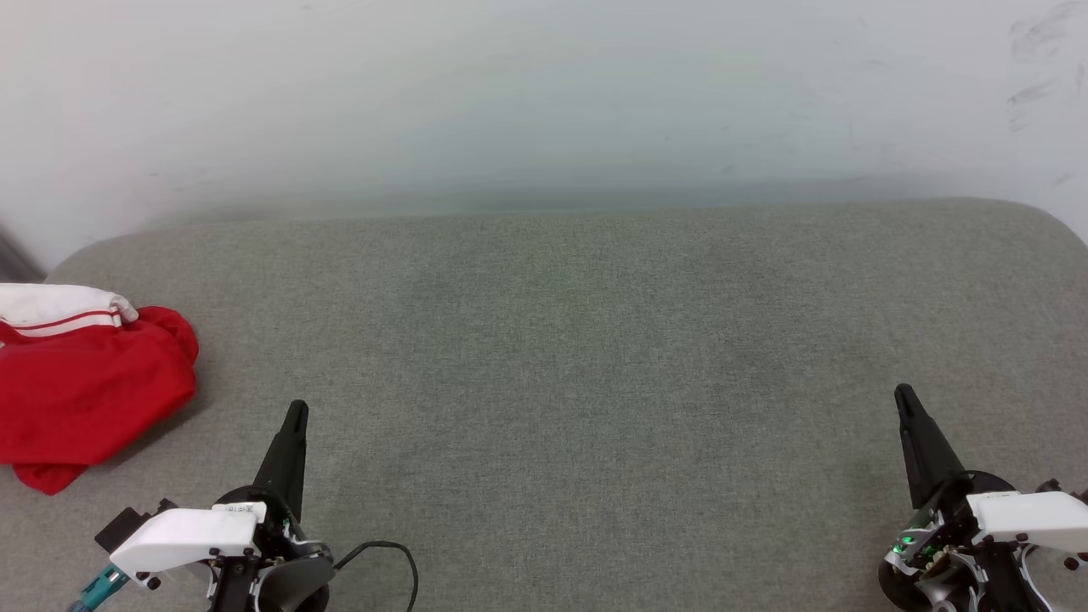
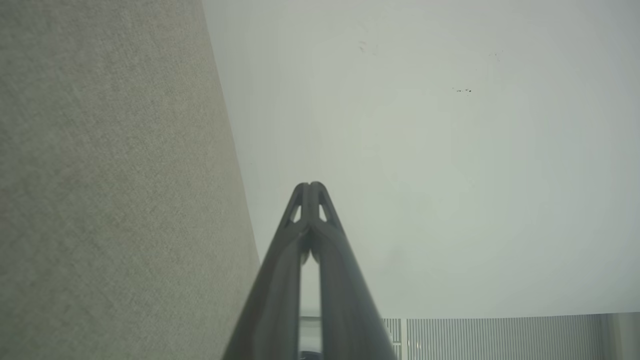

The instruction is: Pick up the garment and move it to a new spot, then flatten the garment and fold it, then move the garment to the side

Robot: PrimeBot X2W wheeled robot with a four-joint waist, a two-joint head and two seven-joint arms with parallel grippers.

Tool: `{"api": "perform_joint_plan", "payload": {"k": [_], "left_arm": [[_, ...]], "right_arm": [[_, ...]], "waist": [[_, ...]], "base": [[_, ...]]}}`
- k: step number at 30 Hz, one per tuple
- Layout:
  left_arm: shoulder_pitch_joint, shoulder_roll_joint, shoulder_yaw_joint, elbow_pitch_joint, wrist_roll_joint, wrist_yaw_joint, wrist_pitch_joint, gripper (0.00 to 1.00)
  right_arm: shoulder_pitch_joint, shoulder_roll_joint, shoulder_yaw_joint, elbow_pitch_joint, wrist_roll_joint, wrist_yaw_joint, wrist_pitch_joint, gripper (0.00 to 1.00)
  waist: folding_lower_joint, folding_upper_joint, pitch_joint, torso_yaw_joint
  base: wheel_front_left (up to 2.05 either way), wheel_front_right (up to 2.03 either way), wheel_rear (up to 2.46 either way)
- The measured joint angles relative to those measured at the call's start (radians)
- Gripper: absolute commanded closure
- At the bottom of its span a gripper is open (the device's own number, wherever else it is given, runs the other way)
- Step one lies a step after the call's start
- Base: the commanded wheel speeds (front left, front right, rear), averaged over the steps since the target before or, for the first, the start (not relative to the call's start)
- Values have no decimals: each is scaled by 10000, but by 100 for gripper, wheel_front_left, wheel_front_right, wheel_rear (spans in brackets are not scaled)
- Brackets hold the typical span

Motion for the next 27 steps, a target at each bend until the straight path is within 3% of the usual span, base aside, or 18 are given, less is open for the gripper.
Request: {"api": "perform_joint_plan", "payload": {"k": [27], "left_arm": [[0, 0, 4, 0, 0, 0, 0, 100]], "right_arm": [[0, 0, 0, 0, 0, 0, 0, 100]], "waist": [[0, 0, 0, 0]], "base": [[0, 0, 0]]}}
